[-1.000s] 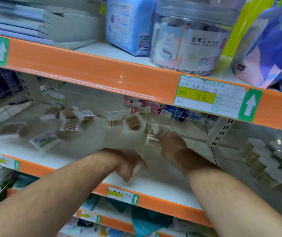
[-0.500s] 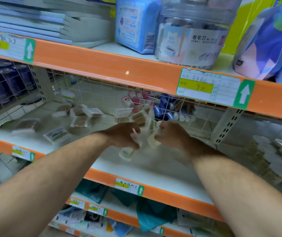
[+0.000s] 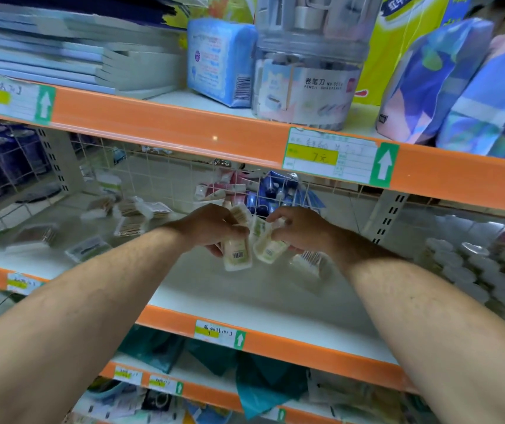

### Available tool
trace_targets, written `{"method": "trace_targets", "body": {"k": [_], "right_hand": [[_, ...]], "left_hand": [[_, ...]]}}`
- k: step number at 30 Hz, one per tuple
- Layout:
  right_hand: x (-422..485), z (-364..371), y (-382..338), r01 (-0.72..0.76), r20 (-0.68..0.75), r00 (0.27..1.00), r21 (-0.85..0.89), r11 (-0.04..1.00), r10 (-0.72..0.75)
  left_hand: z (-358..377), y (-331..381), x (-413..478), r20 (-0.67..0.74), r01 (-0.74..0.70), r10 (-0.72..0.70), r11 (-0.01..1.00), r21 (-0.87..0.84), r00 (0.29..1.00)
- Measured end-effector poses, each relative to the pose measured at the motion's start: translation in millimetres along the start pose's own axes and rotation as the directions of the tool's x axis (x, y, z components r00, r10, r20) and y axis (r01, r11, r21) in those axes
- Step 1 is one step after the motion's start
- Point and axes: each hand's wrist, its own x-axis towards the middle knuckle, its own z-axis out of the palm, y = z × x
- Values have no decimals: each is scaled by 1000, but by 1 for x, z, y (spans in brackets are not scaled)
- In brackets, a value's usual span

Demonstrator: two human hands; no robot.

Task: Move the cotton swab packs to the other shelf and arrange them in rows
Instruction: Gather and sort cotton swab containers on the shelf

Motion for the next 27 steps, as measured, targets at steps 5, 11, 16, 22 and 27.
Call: {"method": "trace_targets", "body": {"k": [5,11,16,22,27], "right_hand": [[-11,-7,7,-11,4,1000,-72,997,12],[-37,-18,23,-70,-77,995,-78,994,64],[-59,-19,31,-126,-96,990,-237,963,106],[-79,-23,33,-167,-107,985,-393,904,136],[-108,-39,44,-222,-142,974,-394,892,179]], "left_hand": [[7,7,13,44,-11,9,999,31,999],[28,20,31,86,-105,89,972,212,992],[44,36,36,122,-249,225,709,660,967],[72,66,37,223,-397,331,696,598,917],[96,89,28,233,-470,411,707,529,881]]}}
